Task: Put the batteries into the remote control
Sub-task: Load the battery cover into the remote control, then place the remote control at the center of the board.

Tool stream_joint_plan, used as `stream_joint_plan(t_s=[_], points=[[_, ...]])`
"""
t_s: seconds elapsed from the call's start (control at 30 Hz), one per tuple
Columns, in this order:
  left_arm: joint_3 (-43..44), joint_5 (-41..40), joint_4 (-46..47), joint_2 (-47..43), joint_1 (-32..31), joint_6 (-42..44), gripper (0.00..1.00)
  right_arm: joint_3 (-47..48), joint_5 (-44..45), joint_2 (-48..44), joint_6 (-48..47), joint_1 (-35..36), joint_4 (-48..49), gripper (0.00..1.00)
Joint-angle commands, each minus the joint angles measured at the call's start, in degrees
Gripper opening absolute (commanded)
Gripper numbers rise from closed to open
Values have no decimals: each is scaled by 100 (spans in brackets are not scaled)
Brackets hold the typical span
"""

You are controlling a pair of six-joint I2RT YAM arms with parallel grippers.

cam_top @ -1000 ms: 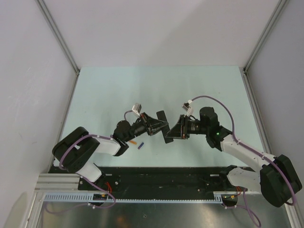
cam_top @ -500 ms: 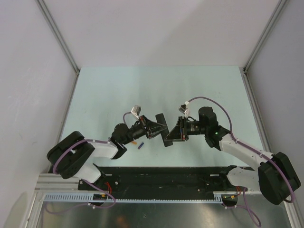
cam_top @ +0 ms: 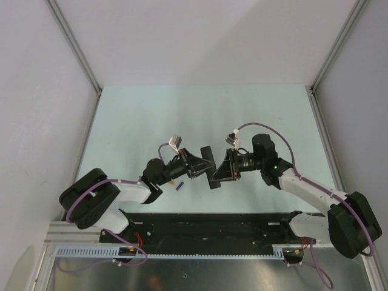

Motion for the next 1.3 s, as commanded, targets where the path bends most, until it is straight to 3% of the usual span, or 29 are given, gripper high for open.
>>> stream_joint_plan(t_s=[0.0,0.07,0.2,0.3,0.47,0.53,0.6,0.63,0.67,0.7,0.73,0.77,0.87,1.03,1.1,1.27], points=[[-96,1747,2092,-300,-691,-33,0,485,1433,195,-177,-362,563,10],[-166,1703,2083,-309,-673,19,0,512,1345,169,-221,-362,563,13],[-211,1518,2022,-213,-506,151,0,520,994,-120,-501,-336,151,39],[-193,1343,2004,-2,-217,125,0,520,670,-532,-835,-423,-403,52],[-80,1166,1986,245,521,46,0,617,466,-1394,-1494,-740,-1746,59],[44,1210,1611,271,889,98,0,810,955,-1675,-2072,-819,-2650,60],[342,1184,348,10,1093,492,0,942,2070,-1765,-2408,-793,-3536,59],[517,1158,-458,-158,1224,1277,0,986,2474,-1826,-2557,-767,-3750,59],[1006,801,-2493,-386,1234,1816,0,995,3227,-1835,-2594,-749,-3909,57],[1376,441,-3697,-579,1208,2456,0,1004,3600,-1827,-2585,-706,-4180,57],[1824,-85,-4962,-790,1034,3707,0,1004,3943,-1809,-2603,-583,-4279,57],[2768,-1465,-6950,-775,910,4198,0,1030,4642,-1774,-2612,-504,-4376,57],[4055,-2978,-9053,-301,619,5142,0,1074,5612,-1669,-2577,-223,-4666,58],[5114,-4571,-10484,507,602,5845,0,1162,6327,-1449,-2533,103,-4789,60],[5685,-5272,-11247,1017,601,5680,0,1197,6521,-1361,-2524,208,-4816,60],[7074,-5952,-12795,2386,549,5276,0,1224,6802,-1326,-2524,411,-4860,61]])
